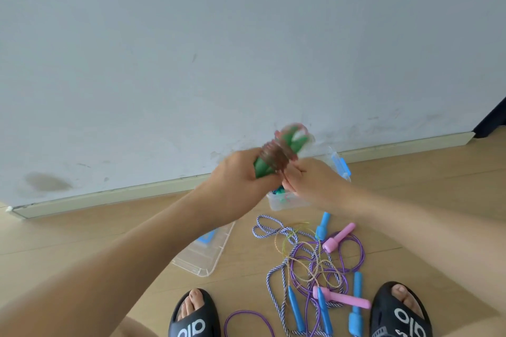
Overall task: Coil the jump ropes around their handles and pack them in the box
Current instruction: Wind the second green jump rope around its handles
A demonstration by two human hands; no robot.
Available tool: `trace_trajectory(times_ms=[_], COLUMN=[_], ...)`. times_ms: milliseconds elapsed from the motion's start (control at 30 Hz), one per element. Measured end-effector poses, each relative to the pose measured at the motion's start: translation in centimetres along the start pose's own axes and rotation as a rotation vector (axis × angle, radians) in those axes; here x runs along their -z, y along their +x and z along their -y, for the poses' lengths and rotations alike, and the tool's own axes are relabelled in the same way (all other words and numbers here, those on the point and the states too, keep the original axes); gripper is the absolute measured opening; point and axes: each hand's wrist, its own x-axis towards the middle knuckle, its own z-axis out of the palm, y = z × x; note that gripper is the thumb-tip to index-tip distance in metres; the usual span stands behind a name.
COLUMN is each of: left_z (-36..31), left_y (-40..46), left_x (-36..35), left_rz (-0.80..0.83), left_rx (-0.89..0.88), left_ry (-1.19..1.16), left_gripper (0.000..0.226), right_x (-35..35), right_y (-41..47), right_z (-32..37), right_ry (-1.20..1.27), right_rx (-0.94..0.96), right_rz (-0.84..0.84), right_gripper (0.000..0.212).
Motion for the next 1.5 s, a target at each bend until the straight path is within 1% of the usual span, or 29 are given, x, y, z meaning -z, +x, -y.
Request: trace_trajectory(times_ms=[67,133,200,267,333,400,500,633,733,800,900,967,1000,1067,1167,1267,1367,1433,1500], left_z=[0.5,1.5,2.3,2.8,3.4,4.1,4.3,2.0,1.3,1.5,2.0,2.2,2.2,2.0,1.9,2.7,3.4,3.5,3.4], left_y=[0.8,1.5,2.0,2.3,2.3,2.0,1.5,0.3,0.0,0.1,0.1,0.1,0.1,0.3,1.0,1.8,1.9,1.7,1.5], left_x=[0.4,0.8,0.9,0.7,0.3,0.3,0.2,-1.7,-2.2,-1.8,-0.8,-0.4,-0.4,-0.6,-0.7,0.2,0.6,0.2,-0.4], left_rz=[-0.012,0.009,0.044,0.1,0.129,0.154,0.218,0.265,0.176,0.12,0.092,0.04,0.012,-0.015,-0.026,-0.041,0.071,0.117,0.145], left_rx=[0.096,0.159,0.209,0.23,0.22,0.207,0.11,-0.17,-0.316,-0.359,-0.396,-0.359,-0.335,-0.258,-0.081,0.105,0.139,0.138,0.116], left_ry=[-0.027,0.064,0.083,0.098,0.236,0.44,0.542,0.646,0.585,0.501,0.367,0.236,0.186,0.14,0.133,0.11,0.204,0.27,0.33], left_gripper=[0.016,0.016,0.014,0.007,0.006,0.009,0.013,0.013,0.01,0.014,0.014,0.007,0.007,0.018,0.019,0.022,0.019,0.021,0.024], right_x=[-0.1,0.4,0.8,1.0,1.6,2.7,4.1,4.9,5.4,5.3,4.4,3.6,3.3,2.7,2.3,2.3,2.2,1.8,1.5], right_y=[-0.5,-1.1,-1.9,-2.6,-3.2,-3.5,-3.6,-2.0,-0.1,0.5,0.6,0.6,0.5,0.4,-0.8,-2.4,-3.6,-3.9,-3.8], right_z=[0.3,1.0,2.0,2.9,4.0,5.1,6.3,6.3,4.7,3.2,1.3,0.3,0.0,-0.5,0.3,1.3,2.5,3.0,3.3], right_ry=[-0.088,-0.148,-0.273,-0.419,-0.496,-0.495,-0.447,-0.424,-0.433,-0.396,-0.267,-0.214,-0.206,-0.155,-0.13,-0.244,-0.464,-0.628,-0.727], right_rx=[-0.047,-0.051,-0.009,0.074,0.155,0.214,0.273,0.291,0.183,0.132,0.085,0.037,0.012,-0.023,-0.041,-0.015,0.107,0.269,0.412], right_rz=[0.004,0.003,0.0,-0.034,-0.079,-0.119,-0.151,-0.189,-0.169,-0.13,-0.055,0.0,0.015,0.005,-0.035,-0.017,-0.032,-0.058,-0.092], right_gripper=[0.056,0.058,0.058,0.057,0.056,0.055,0.055,0.054,0.053,0.054,0.054,0.048,0.043,0.038,0.055,0.06,0.055,0.054,0.053])
